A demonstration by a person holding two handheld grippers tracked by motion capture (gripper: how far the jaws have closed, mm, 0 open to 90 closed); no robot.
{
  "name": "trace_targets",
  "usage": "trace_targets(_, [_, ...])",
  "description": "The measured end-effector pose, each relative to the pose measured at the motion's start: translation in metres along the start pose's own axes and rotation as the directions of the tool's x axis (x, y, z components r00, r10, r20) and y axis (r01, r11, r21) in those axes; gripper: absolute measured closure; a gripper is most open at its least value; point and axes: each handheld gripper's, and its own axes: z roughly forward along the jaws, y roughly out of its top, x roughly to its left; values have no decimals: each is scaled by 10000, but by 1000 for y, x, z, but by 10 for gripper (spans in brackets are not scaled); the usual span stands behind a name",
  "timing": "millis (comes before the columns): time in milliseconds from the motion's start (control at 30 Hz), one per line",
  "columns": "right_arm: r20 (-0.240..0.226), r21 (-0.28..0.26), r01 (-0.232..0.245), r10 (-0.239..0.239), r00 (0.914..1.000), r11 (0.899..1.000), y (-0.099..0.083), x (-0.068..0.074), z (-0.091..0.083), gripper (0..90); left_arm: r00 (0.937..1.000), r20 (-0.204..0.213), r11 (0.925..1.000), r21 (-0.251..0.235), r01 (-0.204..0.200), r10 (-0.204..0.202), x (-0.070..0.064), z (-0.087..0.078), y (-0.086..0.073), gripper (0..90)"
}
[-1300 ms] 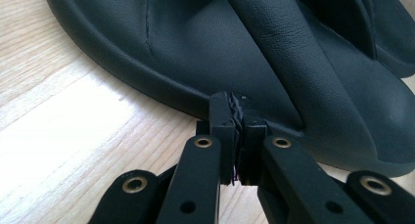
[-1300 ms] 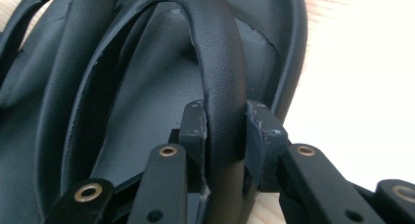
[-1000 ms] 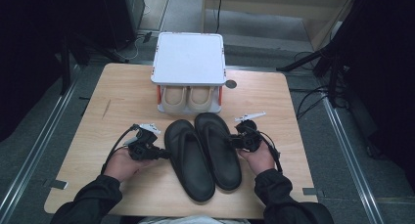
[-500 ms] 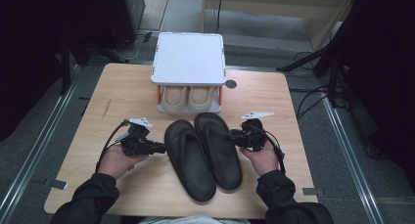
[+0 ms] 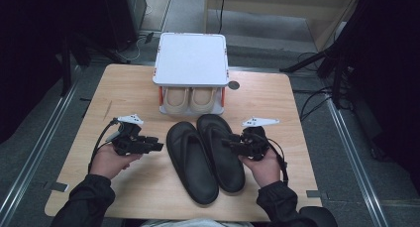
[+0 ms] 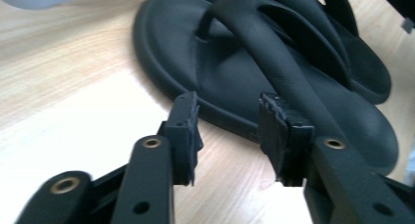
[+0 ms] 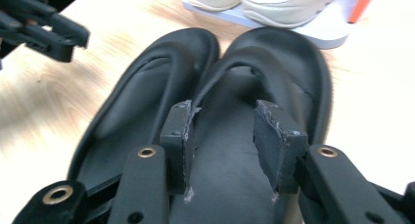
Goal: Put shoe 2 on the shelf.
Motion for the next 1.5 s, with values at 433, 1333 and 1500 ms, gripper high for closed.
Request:
trace_targets(433, [-628,-242,-189,173,9979,9995,-13,23,17,517,9998,-166,9994,-341,91,-97,13,-2,13,534])
trace_targets(1333, [693,504,-245,210,9974,9984,-22,38,75,516,9989,-331,9982,-524,306,-324,22,0,21,540])
trace_targets(1500, [1092,354,-79,40,9940,9993,-21,43,80,542,9990,-287,9980,-540,314,-330,21,0,22,541])
